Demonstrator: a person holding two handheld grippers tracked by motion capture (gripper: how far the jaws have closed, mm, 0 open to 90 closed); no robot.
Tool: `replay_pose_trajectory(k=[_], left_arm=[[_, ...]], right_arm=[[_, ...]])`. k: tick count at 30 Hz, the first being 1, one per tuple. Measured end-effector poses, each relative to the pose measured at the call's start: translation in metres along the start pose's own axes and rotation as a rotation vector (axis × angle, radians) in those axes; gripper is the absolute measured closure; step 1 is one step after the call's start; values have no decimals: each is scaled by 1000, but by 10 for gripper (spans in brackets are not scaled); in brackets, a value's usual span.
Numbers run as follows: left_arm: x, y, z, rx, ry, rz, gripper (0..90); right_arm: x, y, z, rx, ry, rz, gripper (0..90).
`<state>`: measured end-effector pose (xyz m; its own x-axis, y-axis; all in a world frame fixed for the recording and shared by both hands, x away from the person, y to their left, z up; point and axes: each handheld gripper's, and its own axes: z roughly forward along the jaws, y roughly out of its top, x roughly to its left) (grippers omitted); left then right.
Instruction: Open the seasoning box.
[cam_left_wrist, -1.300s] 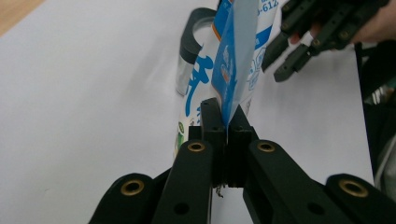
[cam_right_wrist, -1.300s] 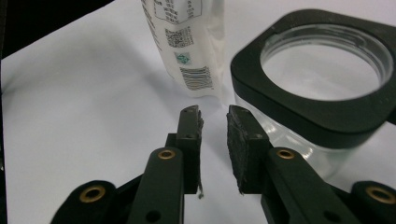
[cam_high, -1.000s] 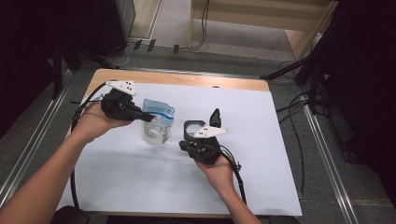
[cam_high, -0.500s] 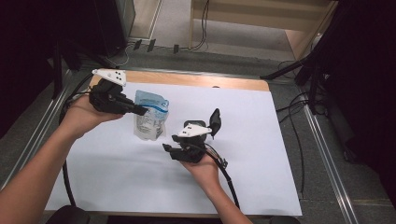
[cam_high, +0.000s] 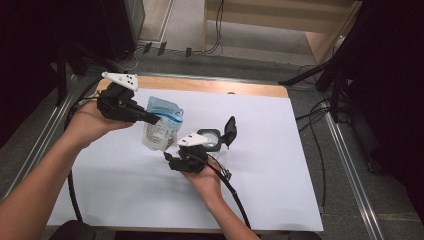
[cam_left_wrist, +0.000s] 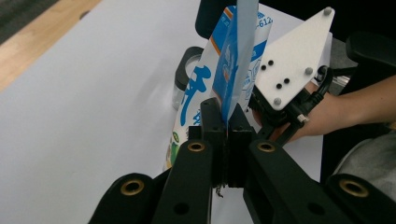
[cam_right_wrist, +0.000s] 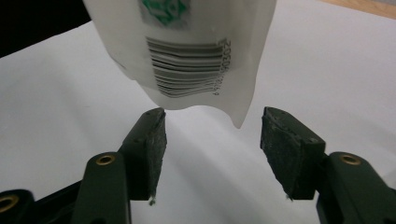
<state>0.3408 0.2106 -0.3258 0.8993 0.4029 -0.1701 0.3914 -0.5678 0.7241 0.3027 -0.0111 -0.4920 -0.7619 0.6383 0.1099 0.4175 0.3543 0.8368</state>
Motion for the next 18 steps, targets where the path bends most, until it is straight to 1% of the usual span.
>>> replay_pose_trajectory(k=[1, 2, 6, 7, 8, 9, 10, 12, 13, 15, 16, 17, 18], left_arm=[[-1, 0, -2, -7, 6, 0, 900], [-2, 1, -3, -11, -10, -8, 900], [-5, 2, -8, -21, -12, -12, 900], [-5, 3, -8, -23, -17, -22, 900], [-6, 3, -9, -21, -7, -21, 900], [-5, 3, -10, -27, -19, -29, 900], [-5, 3, -10, -29, -19, -31, 900], [-4, 3, -10, -27, -20, -36, 900], [-3, 3, -9, -22, -22, -44, 900], [-3, 2, -8, -20, -18, -46, 900], [-3, 2, -7, -17, -9, -48, 900], [-1, 1, -6, -17, -13, -59, 900], [1, 0, -5, -24, -16, -71, 900]], right_arm=[[0, 0, 1, 2, 2, 3, 424], [1, 1, 3, 0, 4, 2, 424], [4, 2, 10, -9, 4, 3, 423], [4, 2, 12, -15, 9, 9, 423], [4, 1, 16, -27, 9, 14, 423], [4, 1, 16, -27, 9, 14, 423], [4, 0, 19, -34, 7, 19, 424], [4, 0, 21, -41, 5, 19, 424], [4, 0, 23, -56, 5, 31, 425], [4, 1, 24, -58, 0, 32, 423], [5, 2, 25, -67, 1, 31, 422], [6, 3, 25, -77, -15, 24, 434], [6, 3, 25, -77, -15, 24, 434]])
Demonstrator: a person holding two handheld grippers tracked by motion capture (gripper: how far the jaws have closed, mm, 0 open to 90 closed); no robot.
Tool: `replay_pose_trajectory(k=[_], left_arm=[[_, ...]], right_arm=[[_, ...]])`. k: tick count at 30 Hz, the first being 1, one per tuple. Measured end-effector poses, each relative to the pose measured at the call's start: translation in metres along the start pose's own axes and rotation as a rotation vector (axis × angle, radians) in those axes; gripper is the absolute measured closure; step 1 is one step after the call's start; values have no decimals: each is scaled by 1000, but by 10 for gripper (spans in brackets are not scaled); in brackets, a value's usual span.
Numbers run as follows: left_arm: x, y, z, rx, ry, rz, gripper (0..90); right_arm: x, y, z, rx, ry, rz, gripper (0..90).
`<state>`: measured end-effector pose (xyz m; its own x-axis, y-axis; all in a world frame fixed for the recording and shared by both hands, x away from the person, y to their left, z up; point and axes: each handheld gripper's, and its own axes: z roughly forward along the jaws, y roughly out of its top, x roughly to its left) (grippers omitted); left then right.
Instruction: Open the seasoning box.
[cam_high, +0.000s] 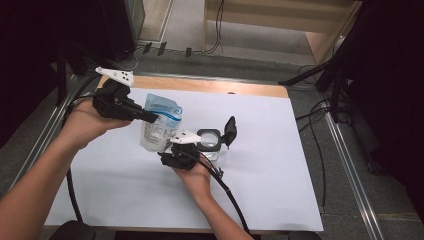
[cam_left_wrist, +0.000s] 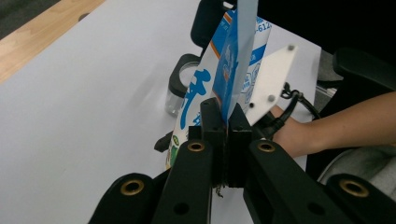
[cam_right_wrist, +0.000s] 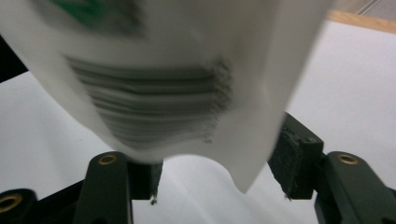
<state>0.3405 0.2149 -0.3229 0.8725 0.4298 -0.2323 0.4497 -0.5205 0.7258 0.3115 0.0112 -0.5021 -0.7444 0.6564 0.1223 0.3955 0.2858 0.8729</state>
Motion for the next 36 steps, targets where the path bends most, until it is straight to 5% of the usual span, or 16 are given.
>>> replay_pose_trajectory(k=[10, 17, 21, 30, 36], left_arm=[[2, 3, 8, 1, 11, -16, 900], [6, 3, 19, -11, 33, -31, 890], [9, 3, 25, -22, 5, -37, 870], [12, 5, 38, -22, -2, -46, 874], [6, 10, 51, 3, 5, -20, 900]], right_arm=[[12, -3, 2, -8, 4, -95, 517], [12, -4, 3, 22, 44, -85, 591], [15, -5, 1, 31, 45, -122, 580], [11, -8, -1, 44, 53, -105, 568], [19, -9, -3, 28, 6, -181, 481]])
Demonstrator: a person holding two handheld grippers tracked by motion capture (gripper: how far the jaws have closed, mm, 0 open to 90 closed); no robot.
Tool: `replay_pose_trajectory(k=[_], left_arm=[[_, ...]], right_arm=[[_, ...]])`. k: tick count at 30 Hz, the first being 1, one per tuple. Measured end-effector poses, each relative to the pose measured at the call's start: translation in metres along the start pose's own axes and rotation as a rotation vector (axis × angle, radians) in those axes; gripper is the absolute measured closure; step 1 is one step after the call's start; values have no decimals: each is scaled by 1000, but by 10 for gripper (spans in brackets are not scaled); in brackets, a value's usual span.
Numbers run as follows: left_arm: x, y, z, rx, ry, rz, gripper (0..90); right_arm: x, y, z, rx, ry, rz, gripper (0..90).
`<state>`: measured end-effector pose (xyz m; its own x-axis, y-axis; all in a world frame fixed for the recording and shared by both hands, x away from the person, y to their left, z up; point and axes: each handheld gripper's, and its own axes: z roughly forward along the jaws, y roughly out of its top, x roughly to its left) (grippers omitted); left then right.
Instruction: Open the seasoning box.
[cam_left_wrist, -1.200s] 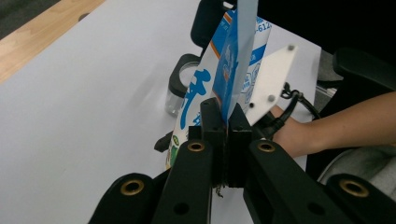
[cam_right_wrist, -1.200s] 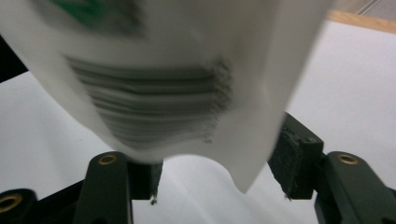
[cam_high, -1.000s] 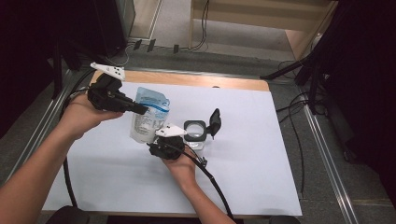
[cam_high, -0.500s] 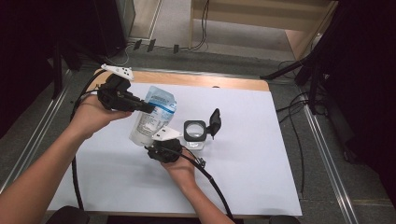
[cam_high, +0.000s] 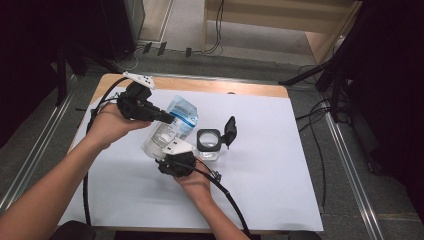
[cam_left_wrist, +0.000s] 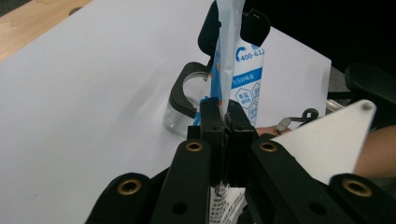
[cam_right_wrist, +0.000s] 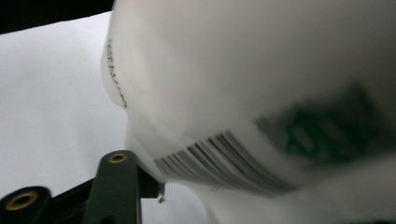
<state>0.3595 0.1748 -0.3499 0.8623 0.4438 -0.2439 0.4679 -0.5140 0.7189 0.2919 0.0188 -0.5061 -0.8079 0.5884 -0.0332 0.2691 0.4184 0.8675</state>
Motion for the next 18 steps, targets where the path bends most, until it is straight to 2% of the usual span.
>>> replay_pose_trajectory(k=[6, 8, 12, 18], left_arm=[[2, 3, 4, -11, 0, -9, 897], [4, 3, 5, -19, -5, -13, 889], [6, 4, 9, -24, -32, -22, 873], [7, 5, 20, -12, -44, -16, 850]], right_arm=[[-4, -2, -1, 0, 29, 42, 528], [-8, -2, -3, -10, 53, 76, 564], [-11, -4, -5, -13, 34, 71, 566], [-14, -8, -7, -20, 34, 103, 567]])
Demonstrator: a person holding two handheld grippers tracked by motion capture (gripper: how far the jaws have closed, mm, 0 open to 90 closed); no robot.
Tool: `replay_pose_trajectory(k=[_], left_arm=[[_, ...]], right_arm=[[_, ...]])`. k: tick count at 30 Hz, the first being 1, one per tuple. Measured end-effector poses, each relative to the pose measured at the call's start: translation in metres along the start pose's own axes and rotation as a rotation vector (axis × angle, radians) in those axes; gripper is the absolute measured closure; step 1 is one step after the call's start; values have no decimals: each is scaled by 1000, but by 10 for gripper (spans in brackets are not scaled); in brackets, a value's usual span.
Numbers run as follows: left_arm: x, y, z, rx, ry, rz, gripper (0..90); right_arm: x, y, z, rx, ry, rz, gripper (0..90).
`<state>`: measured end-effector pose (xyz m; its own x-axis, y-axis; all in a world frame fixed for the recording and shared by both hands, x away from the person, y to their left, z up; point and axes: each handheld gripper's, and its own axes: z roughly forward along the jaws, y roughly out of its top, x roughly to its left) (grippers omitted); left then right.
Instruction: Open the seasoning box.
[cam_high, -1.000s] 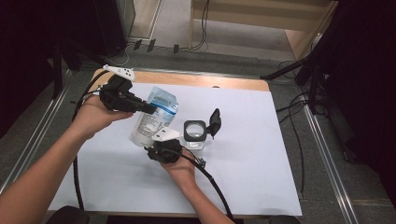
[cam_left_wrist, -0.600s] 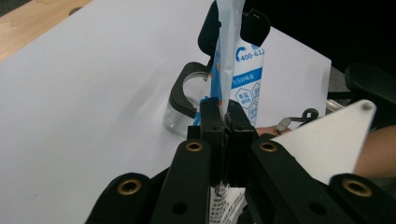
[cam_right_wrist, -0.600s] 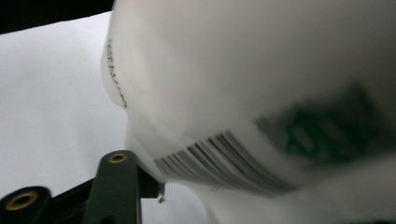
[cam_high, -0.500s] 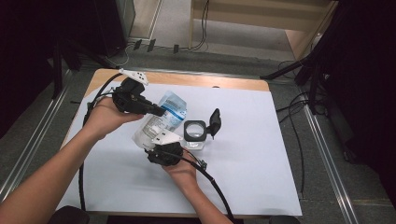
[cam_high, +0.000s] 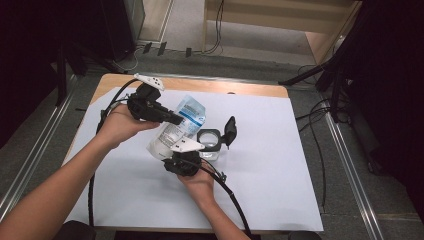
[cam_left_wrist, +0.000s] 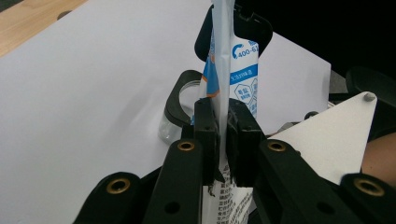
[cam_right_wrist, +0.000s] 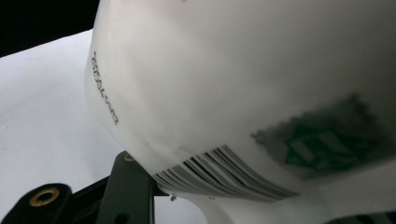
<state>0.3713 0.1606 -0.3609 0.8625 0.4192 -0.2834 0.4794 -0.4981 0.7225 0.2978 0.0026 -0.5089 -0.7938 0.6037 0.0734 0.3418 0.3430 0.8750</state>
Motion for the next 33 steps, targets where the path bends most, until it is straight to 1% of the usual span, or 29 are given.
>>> replay_pose_trajectory(k=[3, 4, 6, 8, 10, 11, 12, 13, 15, 18, 21, 22, 23, 25, 28, 29, 30, 31, 32, 33], left_arm=[[0, -1, 5, 8, 3, -1, 838], [0, -1, 6, 5, 5, -4, 839], [0, 0, 9, 4, 5, -7, 843], [1, 1, 11, 4, -3, -9, 852], [0, 2, 14, 3, 8, -6, 856], [0, 2, 14, 4, 5, -5, 856], [0, 3, 15, 6, 2, -7, 854], [1, 3, 16, 5, -5, -10, 854], [2, 4, 17, 1, -13, -23, 851], [2, 5, 20, 13, -6, -15, 852], [2, 6, 25, 32, -11, -23, 855], [3, 6, 26, 41, -13, -22, 856], [3, 7, 28, 35, -13, -23, 856], [4, 8, 30, 38, -22, -29, 856], [4, 10, 32, 38, -22, -35, 855], [4, 10, 32, 39, -16, -33, 855], [4, 11, 34, 37, -23, -30, 855], [4, 12, 34, 45, -21, -31, 855], [4, 12, 35, 41, -21, -32, 856], [3, 13, 36, 50, -24, -26, 858]], right_arm=[[-1, -2, -1, 0, -10, 11, 558], [-1, -2, -1, -6, -33, 6, 540], [-1, -2, -1, -8, -36, 5, 534], [-1, -1, -1, -11, -33, 11, 535], [-1, -1, -2, -11, -20, 24, 539], [-2, -1, -2, -11, -12, 32, 540], [-2, -1, -2, -10, -11, 38, 541], [-3, -2, -1, -12, -15, 35, 542], [-3, -2, -2, -17, -17, 44, 542], [-3, -4, -2, -20, -17, 58, 542], [-3, -7, -2, -18, -11, 80, 542], [-4, -8, -2, -21, -12, 80, 542], [-4, -9, -2, -15, -11, 91, 543], [-5, -10, -2, -16, -2, 103, 543], [-6, -9, -3, -22, 4, 115, 544], [-6, -9, -3, -23, 11, 129, 545], [-6, -8, -3, -26, 20, 138, 547], [-6, -8, -3, -30, 24, 138, 549], [-6, -8, -3, -33, 29, 140, 552], [-5, -8, -3, -34, 33, 140, 553]])
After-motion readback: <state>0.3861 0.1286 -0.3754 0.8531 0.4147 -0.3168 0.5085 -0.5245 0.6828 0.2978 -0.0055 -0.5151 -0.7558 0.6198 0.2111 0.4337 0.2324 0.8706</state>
